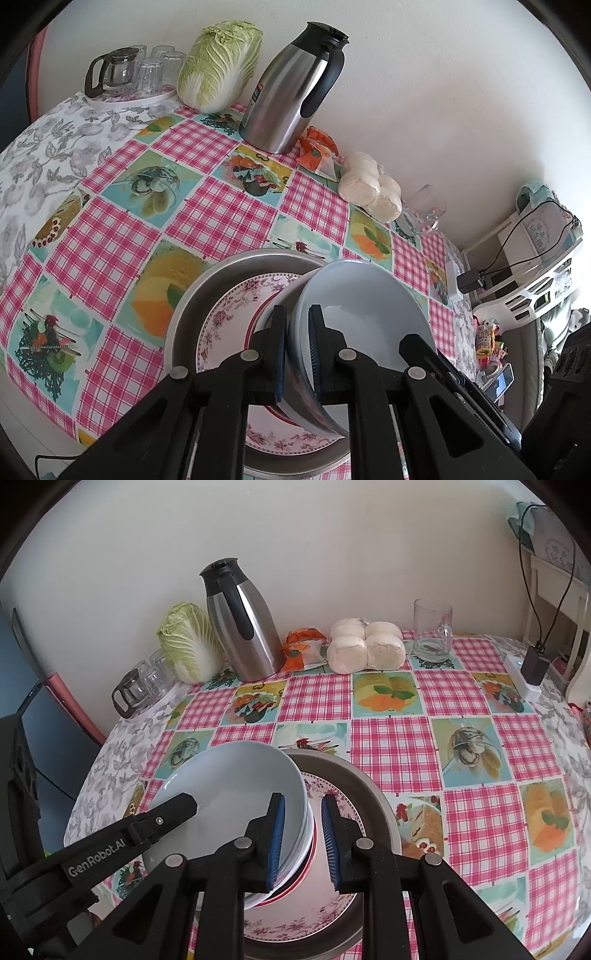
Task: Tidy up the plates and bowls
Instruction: 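Lower the pale round bowl with both grippers into the white square bowl, then open both grippers off the pale round bowl rim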
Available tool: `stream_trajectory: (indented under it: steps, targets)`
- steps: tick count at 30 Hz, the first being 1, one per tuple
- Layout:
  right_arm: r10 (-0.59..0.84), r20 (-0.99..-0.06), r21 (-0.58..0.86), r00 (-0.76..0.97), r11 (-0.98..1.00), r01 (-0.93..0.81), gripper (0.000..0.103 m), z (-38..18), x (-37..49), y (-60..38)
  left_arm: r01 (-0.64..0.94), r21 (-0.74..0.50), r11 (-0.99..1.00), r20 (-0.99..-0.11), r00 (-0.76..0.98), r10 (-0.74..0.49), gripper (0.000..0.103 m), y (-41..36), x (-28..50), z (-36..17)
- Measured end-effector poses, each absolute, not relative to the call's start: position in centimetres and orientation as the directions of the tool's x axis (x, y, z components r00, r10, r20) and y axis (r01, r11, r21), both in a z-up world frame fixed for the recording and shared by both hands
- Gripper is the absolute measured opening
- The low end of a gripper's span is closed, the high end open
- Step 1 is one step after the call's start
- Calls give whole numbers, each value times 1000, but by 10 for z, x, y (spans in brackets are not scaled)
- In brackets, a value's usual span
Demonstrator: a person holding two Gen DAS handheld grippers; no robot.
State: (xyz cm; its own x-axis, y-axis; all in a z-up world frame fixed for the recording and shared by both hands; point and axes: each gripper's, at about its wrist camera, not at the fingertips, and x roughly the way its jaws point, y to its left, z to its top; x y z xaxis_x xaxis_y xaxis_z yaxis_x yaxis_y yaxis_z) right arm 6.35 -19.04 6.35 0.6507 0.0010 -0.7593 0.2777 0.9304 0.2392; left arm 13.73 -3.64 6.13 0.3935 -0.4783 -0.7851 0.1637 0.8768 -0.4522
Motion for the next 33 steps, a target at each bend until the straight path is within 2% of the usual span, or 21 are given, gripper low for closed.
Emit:
stream_trajectory:
  steps: [14, 16, 21, 25, 30, 33]
  targets:
    - [-4, -786, 217, 618, 935, 282, 23, 55, 68, -190, 176, -421, 890, -784, 422, -455, 26, -35, 133, 72]
    - [-4, -790, 215, 614, 935, 283, 23, 54, 68, -191, 171, -417, 893, -786, 425, -449, 35, -34, 133, 72]
    - [-3, -792, 212, 611, 937, 279, 23, 53, 68, -190, 166, -421, 892, -783, 431, -449, 36, -31, 133, 74]
    - [-2, -794, 210, 608, 937, 277, 23, 53, 68, -189, 162, -420, 893, -784, 431, -447, 45, -31, 133, 73]
    - [-3, -795, 209, 607, 937, 278, 23, 53, 68, -188, 157, -414, 897, -788, 432, -439, 47, -30, 133, 72]
    - [-4, -795, 207, 606, 938, 278, 24, 53, 68, -188, 157, -402, 902, -792, 436, -428, 52, -29, 133, 73]
